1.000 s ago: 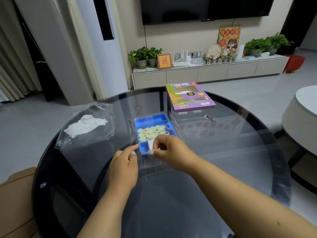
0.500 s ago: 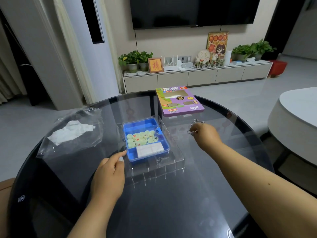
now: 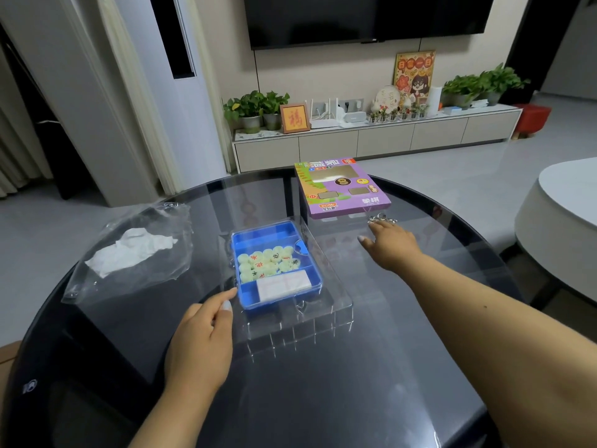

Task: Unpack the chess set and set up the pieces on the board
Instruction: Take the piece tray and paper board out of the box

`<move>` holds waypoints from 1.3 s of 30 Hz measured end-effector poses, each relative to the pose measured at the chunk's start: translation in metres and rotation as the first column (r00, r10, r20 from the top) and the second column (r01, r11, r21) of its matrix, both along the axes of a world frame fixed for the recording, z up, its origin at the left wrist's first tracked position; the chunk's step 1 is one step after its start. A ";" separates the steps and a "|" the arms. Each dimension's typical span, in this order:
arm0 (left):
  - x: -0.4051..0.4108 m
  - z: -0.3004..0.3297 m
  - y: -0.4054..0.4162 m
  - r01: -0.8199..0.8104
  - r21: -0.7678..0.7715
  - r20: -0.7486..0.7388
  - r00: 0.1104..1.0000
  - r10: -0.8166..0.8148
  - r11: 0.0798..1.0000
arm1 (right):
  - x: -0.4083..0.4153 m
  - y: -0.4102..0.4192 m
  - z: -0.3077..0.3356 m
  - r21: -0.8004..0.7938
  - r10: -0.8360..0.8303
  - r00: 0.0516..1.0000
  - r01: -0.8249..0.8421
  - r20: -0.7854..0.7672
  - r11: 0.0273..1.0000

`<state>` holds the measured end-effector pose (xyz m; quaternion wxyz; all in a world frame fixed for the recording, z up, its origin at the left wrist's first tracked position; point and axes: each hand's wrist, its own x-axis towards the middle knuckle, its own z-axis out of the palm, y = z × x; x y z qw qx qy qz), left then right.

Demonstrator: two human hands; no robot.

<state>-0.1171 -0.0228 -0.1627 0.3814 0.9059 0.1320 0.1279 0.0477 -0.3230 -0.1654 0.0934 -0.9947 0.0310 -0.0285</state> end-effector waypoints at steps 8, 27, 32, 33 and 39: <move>0.002 -0.001 -0.001 -0.007 -0.012 -0.010 1.000 0.007 1.000 | 0.009 -0.007 0.001 0.022 -0.005 0.999 0.003 0.054 1.000; -0.001 0.002 -0.003 0.125 0.077 -0.016 0.992 -0.124 0.989 | -0.053 0.122 0.039 0.087 0.088 0.996 -0.086 -0.014 0.992; -0.002 0.005 -0.004 0.163 -0.031 -0.040 0.986 -0.165 0.986 | -0.035 0.136 0.042 0.048 0.020 0.983 -0.012 -0.181 0.999; -0.002 0.005 -0.004 0.163 -0.036 -0.035 0.986 -0.165 0.986 | -0.033 0.137 0.043 0.049 -0.003 0.979 0.014 -0.202 0.999; -0.001 0.002 -0.006 0.210 -0.005 0.012 0.978 -0.210 0.978 | -0.028 0.168 0.037 0.184 -0.050 0.972 0.093 -0.230 0.979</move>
